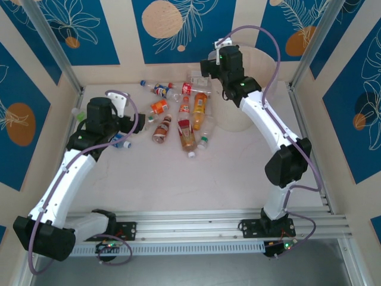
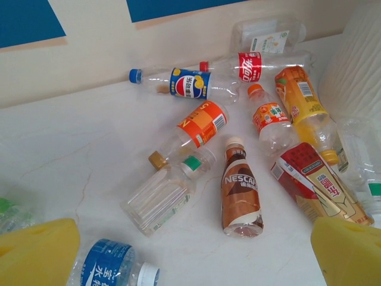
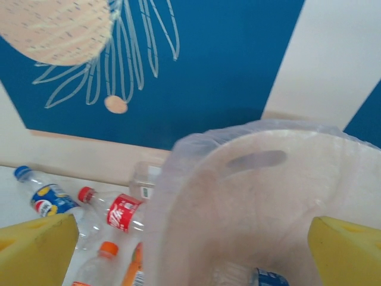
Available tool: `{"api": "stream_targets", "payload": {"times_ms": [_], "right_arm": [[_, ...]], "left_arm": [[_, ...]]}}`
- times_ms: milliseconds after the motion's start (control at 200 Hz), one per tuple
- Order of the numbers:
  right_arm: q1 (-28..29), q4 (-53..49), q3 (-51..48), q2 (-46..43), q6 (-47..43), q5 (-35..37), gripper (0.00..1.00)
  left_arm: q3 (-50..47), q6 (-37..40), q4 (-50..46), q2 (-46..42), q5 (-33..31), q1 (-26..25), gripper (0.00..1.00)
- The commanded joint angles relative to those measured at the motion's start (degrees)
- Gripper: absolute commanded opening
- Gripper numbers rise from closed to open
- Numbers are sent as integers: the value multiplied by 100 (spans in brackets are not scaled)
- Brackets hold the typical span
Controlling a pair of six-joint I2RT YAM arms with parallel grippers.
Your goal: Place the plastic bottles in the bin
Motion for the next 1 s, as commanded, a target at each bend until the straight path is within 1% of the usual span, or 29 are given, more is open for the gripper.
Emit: {"api": "stream_targets", "payload": {"times_ms": [0, 100, 230, 360, 440, 520, 605, 705, 760, 890, 995], "right_arm": [[139, -175, 82, -264, 112, 164, 99], [299, -420, 59, -488, 223, 204, 99], [444, -680, -196, -873, 404, 173, 99], [515, -775, -714, -1376, 611, 175, 99], [531, -765, -1166, -1758, 765, 121, 99], [531, -764, -1583, -2112, 946, -9, 99], [548, -851, -1872, -2388, 1122, -150, 99], [633, -1246, -1824, -2334, 1226, -102, 99], [713, -1238, -1892, -2301, 1198, -97, 99], [840, -1084, -2053, -2271, 1186, -127, 99], [912, -1069, -2066, -2254, 1182, -160, 99]], "left_arm": [[249, -145, -225, 83, 72, 71, 100], [283, -270, -316, 200, 7, 81, 100], [294, -650, -352, 373, -75, 103, 100], [232, -1024, -382, 497, -249, 140, 100], [119, -1255, -425, 532, -347, 247, 100], [-57, -1595, -495, 547, -358, 484, 100], [-313, -2050, -562, 540, -285, 860, 100], [-696, -2568, -622, 489, -297, 1275, 100], [-930, -2868, -627, 464, -342, 1488, 100], [-1502, -3348, -214, 467, -82, 1960, 100], [-1697, -3549, 145, 646, 99, 2133, 100]]}}
